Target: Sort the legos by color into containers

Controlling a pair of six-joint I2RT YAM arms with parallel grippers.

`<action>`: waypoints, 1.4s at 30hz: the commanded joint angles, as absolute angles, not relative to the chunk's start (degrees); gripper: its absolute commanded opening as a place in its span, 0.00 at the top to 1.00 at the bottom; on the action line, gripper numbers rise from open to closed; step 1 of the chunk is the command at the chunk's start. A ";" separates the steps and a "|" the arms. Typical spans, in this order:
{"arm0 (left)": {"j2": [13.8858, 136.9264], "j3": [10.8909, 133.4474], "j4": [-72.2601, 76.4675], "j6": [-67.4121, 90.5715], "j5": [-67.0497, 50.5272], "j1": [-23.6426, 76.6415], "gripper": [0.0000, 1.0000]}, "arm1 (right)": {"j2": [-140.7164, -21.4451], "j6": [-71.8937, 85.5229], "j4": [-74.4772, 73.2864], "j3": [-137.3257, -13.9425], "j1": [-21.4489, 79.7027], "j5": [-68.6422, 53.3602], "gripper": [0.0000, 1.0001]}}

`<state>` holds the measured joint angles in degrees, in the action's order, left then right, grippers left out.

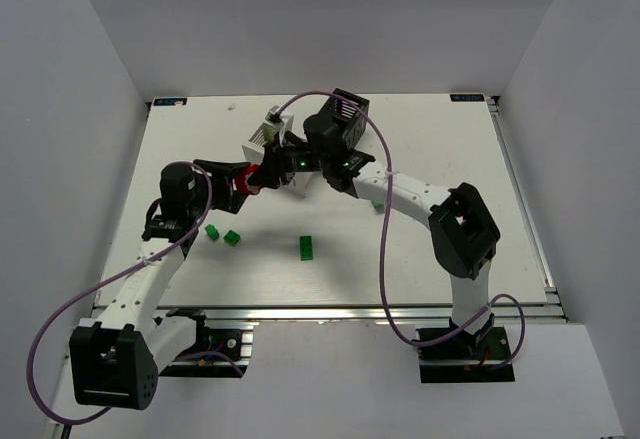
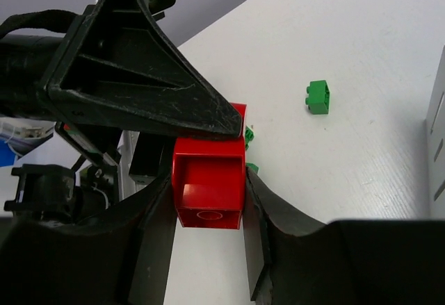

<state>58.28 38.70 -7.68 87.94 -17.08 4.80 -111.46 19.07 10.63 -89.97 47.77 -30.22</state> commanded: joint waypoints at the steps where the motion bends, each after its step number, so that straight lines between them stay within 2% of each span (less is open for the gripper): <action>1: 56.87 37.71 -5.63 87.71 -17.75 5.10 0.97 | -108.29 20.04 14.32 -87.11 45.62 -34.27 1.00; 9: 58.88 39.37 -5.62 85.35 -17.58 5.10 0.98 | -102.32 17.77 12.75 -81.74 41.49 -35.77 1.00; 12: 60.55 41.47 -6.84 82.89 -17.58 5.10 0.99 | -100.99 12.43 10.47 -81.73 38.94 -31.48 1.00; 16: 62.58 44.20 -8.79 78.15 -17.67 5.10 1.00 | -102.21 4.33 8.17 -83.84 33.86 -18.85 1.00; 23: 63.81 46.49 -10.19 74.27 -17.84 5.10 1.00 | -107.92 0.26 11.33 -87.97 28.13 -13.71 1.00; 42: 65.39 48.07 -10.55 69.96 -18.81 5.71 1.00 | -111.97 2.37 17.75 -90.17 27.95 -31.63 1.00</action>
